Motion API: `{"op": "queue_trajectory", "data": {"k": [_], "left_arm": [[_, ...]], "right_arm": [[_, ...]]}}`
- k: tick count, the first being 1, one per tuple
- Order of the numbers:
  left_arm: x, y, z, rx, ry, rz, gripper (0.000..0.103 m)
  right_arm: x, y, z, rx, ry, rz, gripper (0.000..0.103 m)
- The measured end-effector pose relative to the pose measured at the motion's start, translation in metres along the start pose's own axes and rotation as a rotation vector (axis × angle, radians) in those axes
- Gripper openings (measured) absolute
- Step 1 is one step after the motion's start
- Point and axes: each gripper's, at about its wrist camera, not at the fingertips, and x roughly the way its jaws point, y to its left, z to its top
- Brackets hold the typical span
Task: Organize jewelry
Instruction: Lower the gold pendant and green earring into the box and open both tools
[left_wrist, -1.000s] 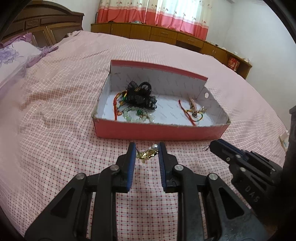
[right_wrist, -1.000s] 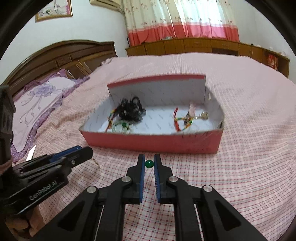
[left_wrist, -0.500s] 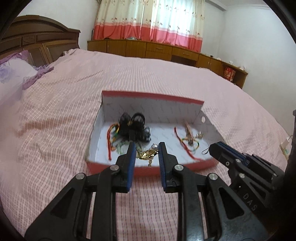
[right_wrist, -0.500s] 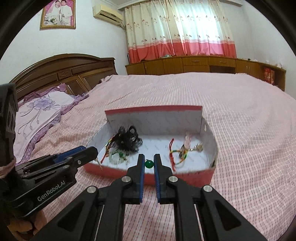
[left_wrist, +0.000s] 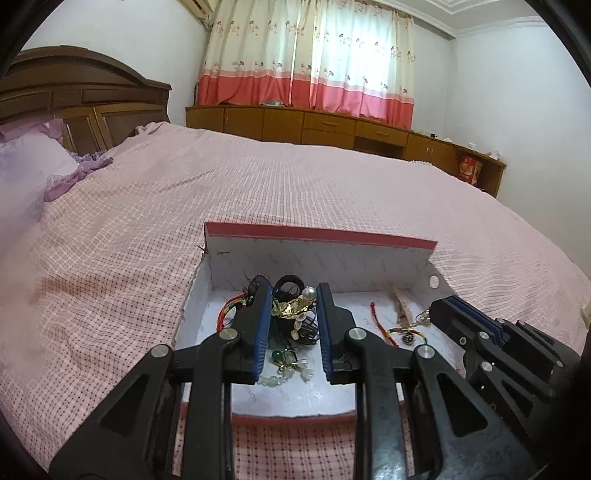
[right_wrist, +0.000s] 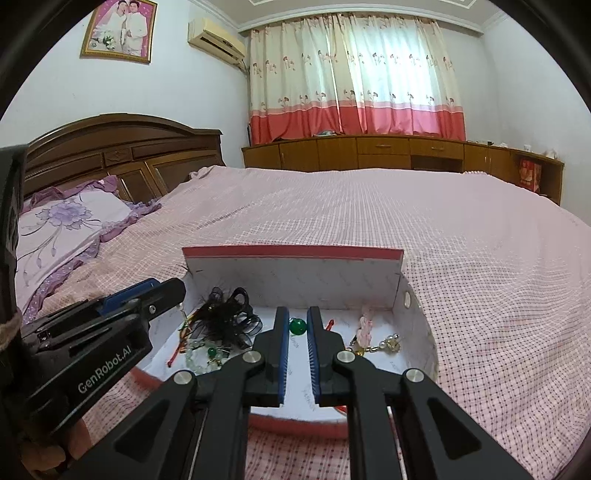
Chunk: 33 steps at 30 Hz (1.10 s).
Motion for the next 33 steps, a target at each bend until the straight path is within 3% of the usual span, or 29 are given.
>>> {"op": "queue_trajectory", "data": {"k": [21,24,27,33], "left_arm": [[0.03,0.006,-0.015,-0.011,0.06,0.008,0.016],[0.032,0.006,-0.014,-0.015,0.064,0.019,0.017],[0.033,0.008,-0.013,-0.025,0.071,0.026,0.025],[0.025,0.01,-0.01,-0.031,0.062,0.028,0.039]], "right_arm": [[0.031,-0.012,-0.014,0.025,0.06,-0.014,0.012],[0.032,-0.012,-0.013,0.03,0.064,-0.012,0.016],[0.031,-0.014,-0.012,0.037,0.061,-0.008,0.029],[0.022,-0.013,-0.009,0.04,0.044,-0.008,0.029]]}}
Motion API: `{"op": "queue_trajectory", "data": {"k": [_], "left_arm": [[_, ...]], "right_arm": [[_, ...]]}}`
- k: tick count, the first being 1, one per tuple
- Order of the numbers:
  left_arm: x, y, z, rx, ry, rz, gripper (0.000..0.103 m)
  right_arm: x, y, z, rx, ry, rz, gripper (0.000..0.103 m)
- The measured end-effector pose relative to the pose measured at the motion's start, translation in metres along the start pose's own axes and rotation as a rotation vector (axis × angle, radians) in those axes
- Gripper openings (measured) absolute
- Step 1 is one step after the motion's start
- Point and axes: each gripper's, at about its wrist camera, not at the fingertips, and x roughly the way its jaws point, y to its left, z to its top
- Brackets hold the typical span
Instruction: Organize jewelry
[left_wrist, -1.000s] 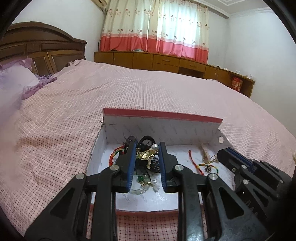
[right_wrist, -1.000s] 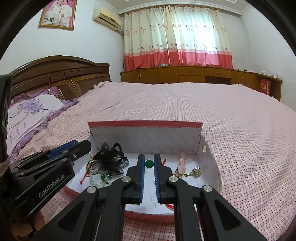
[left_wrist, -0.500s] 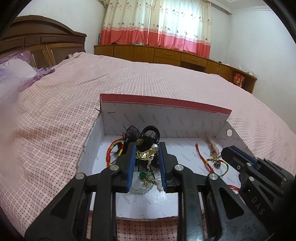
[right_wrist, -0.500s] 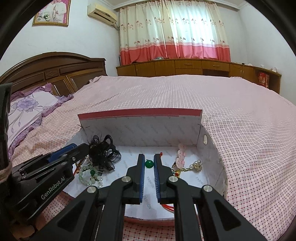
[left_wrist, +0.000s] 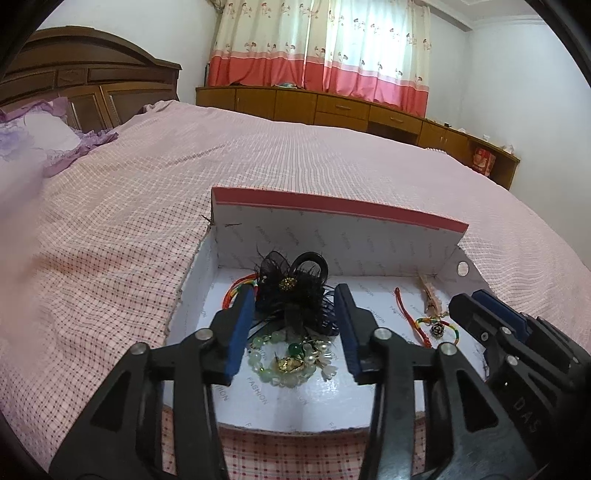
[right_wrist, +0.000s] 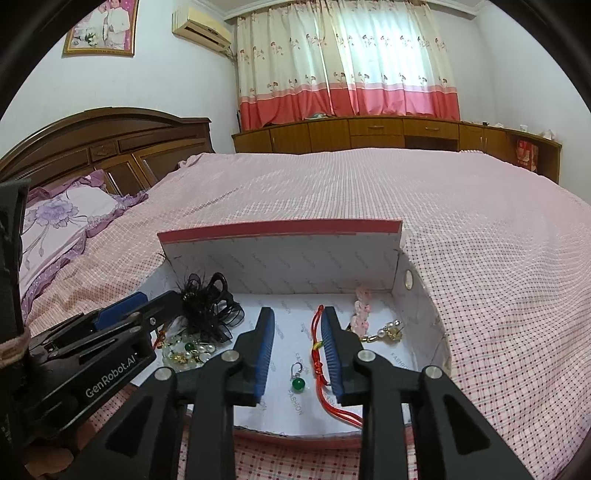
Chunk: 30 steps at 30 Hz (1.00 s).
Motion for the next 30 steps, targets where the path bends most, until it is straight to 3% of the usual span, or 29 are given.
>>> {"op": "queue_trajectory", "data": {"k": [16,30], "left_arm": [[-0.056,-0.001,-0.011,0.005,-0.043,0.005,0.057],[-0.081,-0.006,-0.023,0.024,-0.042,0.022,0.058]], "right_arm": [[-0.056,0.005,-0.007,0.014,-0.042,0.006,0.042],[-0.096,0.016,-0.025,-0.014,-0.06,-0.002,0.042]]}}
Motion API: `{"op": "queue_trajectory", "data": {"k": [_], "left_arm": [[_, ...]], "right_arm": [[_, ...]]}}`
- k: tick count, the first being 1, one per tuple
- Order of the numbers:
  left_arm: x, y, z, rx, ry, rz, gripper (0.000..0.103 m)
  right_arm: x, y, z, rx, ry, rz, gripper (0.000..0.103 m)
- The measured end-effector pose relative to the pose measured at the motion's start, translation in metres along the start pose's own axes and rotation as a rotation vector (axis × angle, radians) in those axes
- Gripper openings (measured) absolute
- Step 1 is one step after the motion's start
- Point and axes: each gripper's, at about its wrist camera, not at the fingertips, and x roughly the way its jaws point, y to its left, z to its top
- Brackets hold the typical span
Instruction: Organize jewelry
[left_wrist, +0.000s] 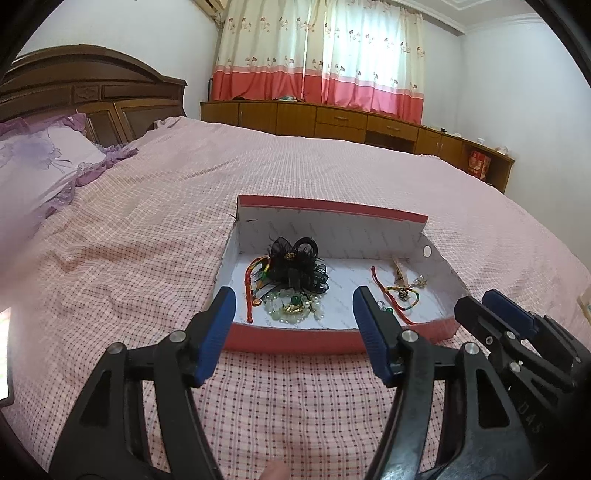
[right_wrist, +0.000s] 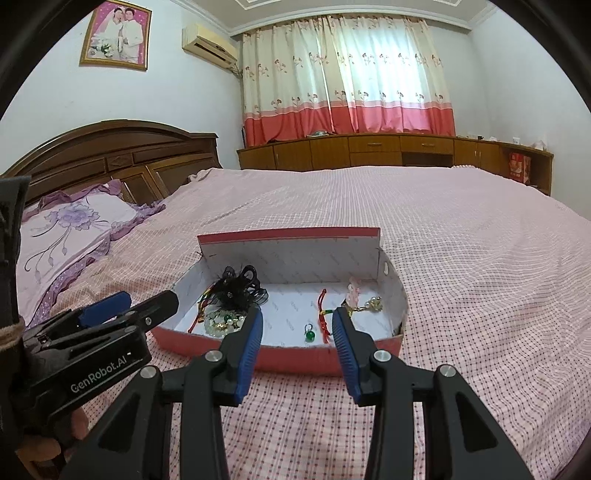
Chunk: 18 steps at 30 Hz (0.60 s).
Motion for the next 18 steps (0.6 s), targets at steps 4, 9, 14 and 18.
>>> {"op": "queue_trajectory", "data": {"k": [4,9,14,18], "left_arm": [[-0.0038,-0.0024,-0.0005,0.009,-0.007,0.004,0.058],[-0.0062,-0.0037,-0.0004,0.01,-0.009,-0.001,0.058],[-0.0083,-0.0059,-0.001,0.009,-0.011,0.0,0.059],[-0.0081,-0.0063,-0.001,0.006,-0.013,0.003,0.058]], "right_arm": [[-0.0043,0.0003,-0.0013,-0.002,-0.002,-0.001,0.042],[-0.0073,-0.0012,-0.0012,0.001,-0.006,-0.005,0.042],[-0.0088,-0.0025,-0.0009,0.005,-0.006,-0.008,0.042],[-0.0087,-0.0028,-0.0009,0.005,-0.005,-0.009,0.042]]}}
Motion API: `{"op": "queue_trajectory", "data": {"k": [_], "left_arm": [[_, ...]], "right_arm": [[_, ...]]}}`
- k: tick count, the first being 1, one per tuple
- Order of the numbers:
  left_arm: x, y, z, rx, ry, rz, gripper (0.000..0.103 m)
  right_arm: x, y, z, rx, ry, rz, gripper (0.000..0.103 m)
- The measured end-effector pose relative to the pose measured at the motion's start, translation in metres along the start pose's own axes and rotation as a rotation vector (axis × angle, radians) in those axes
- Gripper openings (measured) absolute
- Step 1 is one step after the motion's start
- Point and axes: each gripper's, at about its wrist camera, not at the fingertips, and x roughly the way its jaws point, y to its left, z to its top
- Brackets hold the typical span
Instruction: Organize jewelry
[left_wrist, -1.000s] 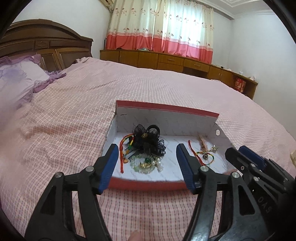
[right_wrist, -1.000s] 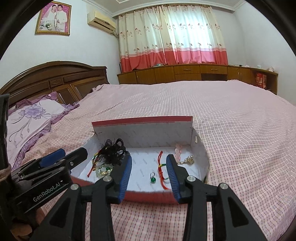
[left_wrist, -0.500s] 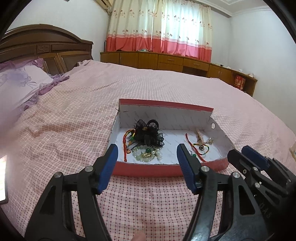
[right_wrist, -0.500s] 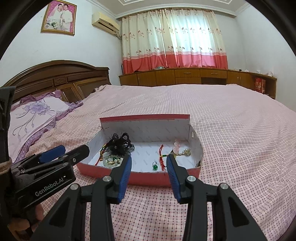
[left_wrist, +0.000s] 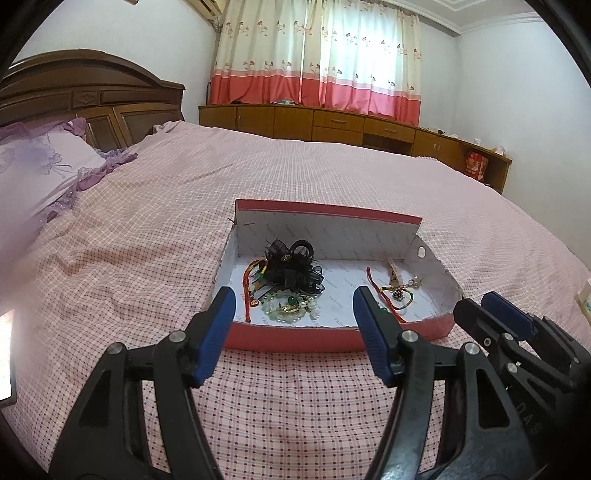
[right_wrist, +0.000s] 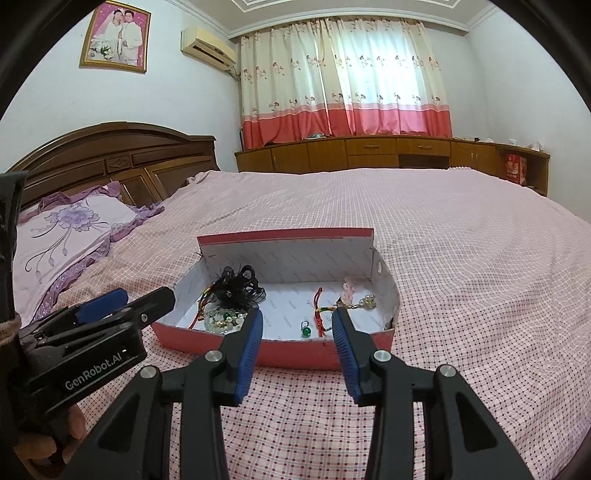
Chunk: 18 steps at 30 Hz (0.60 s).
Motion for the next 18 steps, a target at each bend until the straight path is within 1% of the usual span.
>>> {"op": "queue_trajectory", "data": {"k": [18], "left_arm": [[-0.0005,-0.0002,0.0008,0.003,-0.006,0.0,0.058]], "right_arm": [[0.0002,-0.0003,-0.0002,0.001,0.0,0.0,0.042]]}}
